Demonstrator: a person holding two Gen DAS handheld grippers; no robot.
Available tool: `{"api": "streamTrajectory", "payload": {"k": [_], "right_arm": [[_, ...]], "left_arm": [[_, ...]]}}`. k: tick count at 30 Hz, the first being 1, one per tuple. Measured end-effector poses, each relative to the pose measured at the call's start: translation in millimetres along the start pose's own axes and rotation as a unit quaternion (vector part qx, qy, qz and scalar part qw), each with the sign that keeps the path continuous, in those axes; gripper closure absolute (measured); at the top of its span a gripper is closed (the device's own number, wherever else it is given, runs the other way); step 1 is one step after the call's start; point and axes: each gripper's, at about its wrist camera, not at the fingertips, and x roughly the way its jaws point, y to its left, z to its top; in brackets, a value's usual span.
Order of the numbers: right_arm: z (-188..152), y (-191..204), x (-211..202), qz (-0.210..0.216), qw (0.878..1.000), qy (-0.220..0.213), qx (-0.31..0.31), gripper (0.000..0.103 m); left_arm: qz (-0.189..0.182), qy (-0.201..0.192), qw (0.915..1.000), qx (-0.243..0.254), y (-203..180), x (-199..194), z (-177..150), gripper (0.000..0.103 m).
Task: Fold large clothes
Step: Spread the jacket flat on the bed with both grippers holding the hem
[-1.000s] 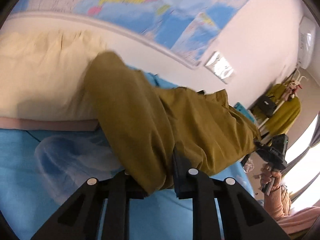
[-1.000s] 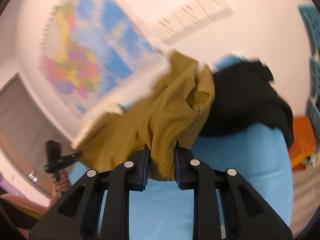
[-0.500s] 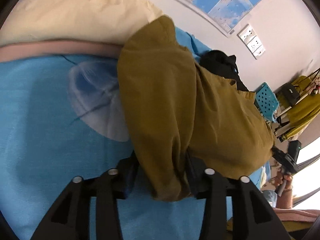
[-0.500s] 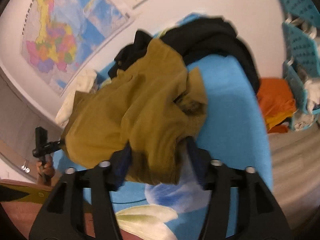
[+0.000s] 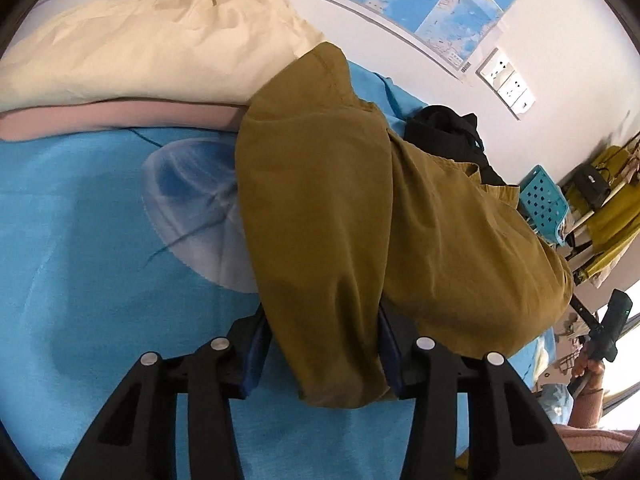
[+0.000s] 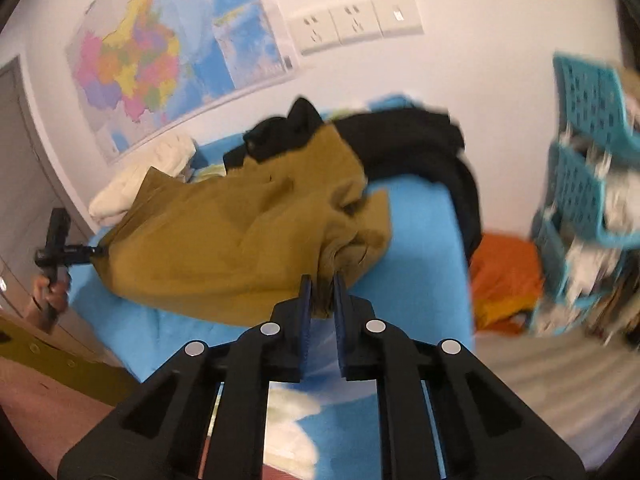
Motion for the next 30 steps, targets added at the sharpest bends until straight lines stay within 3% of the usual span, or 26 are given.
{"api": "streamTrajectory", "payload": {"k": [3, 5, 7, 9, 11, 13, 15, 18, 20, 23, 25, 30], "right_arm": [[-4, -3, 23, -0.022, 0.999, 0.05, -0.001, 0.093], [-10, -13, 35, -0.045, 0.996, 0.074, 0.032, 0.077], [-4, -10, 28, -0.05, 0.996, 0.055, 0.041, 0.078], [11, 2, 10, -0.06, 0.998, 0.006, 0.034, 0.074], [24, 12, 2, -0.024, 0.998, -0.03, 0.042, 0.06], [39, 33, 14, 0.013, 0.999, -0.037, 0.021, 0.057], [47, 52, 38, 0.017, 0.999, -0.028, -0.004, 0.045], [47, 72, 89, 0.052, 0.998, 0.019, -0.024, 0.048], [42, 83, 129, 0.037, 0.997, 0.049, -0.048, 0.054], [44, 82, 156, 0.016, 0.997, 0.047, -0.052, 0.054], [53, 76, 168, 0.017, 0.998, 0.051, -0.042, 0.055], [66, 76, 187, -0.026, 0.996, 0.069, -0.049, 0.06]], "left_arm": [[0.011, 0.0, 0.9999, 0.002, 0, 1, -3, 0.052], [0.018, -0.001, 0.9998, 0.004, 0, -1, -5, 0.047], [0.031, -0.006, 0.9994, 0.011, -5, -6, -5, 0.046], [0.051, -0.025, 0.9978, 0.034, -15, -19, -2, 0.046], [0.061, -0.063, 0.9944, 0.06, -29, -38, 3, 0.046], [0.051, -0.097, 0.9909, 0.078, -43, -54, 6, 0.043], [0.032, -0.115, 0.9876, 0.103, -59, -58, 11, 0.037], [0.005, -0.089, 0.9881, 0.126, -77, -33, 19, 0.037], [0.004, -0.052, 0.9895, 0.135, -84, -1, 23, 0.037], [0.023, -0.011, 0.9902, 0.137, -85, 38, 27, 0.037], [0.032, -0.004, 0.9902, 0.136, -83, 54, 34, 0.037], [0.045, -0.001, 0.9922, 0.116, -73, 66, 51, 0.037]]}}
